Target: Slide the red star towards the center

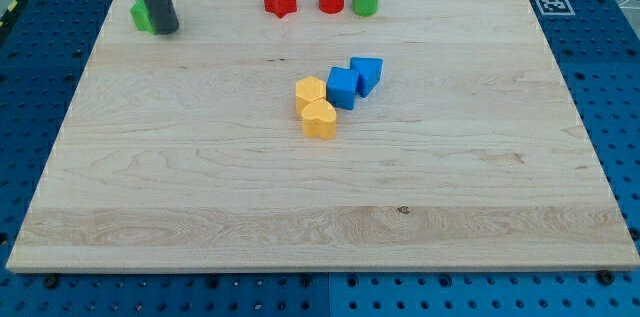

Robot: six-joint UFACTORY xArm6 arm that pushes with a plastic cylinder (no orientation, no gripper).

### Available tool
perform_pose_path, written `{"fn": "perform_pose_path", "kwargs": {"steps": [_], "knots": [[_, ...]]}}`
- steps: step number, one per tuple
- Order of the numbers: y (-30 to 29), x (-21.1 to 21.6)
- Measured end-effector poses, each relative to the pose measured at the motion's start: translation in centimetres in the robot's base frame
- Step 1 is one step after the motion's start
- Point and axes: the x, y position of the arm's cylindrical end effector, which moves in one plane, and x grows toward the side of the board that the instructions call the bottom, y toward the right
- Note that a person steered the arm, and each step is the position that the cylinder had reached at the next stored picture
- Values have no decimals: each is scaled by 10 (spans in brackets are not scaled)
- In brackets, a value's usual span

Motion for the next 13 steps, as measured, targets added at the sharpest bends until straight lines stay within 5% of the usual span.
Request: {"fn": "perform_pose_path", "kwargs": {"steps": [4, 7, 9, 13], "knots": [[46, 59], [46, 45], [55, -27], [72, -56]]}}
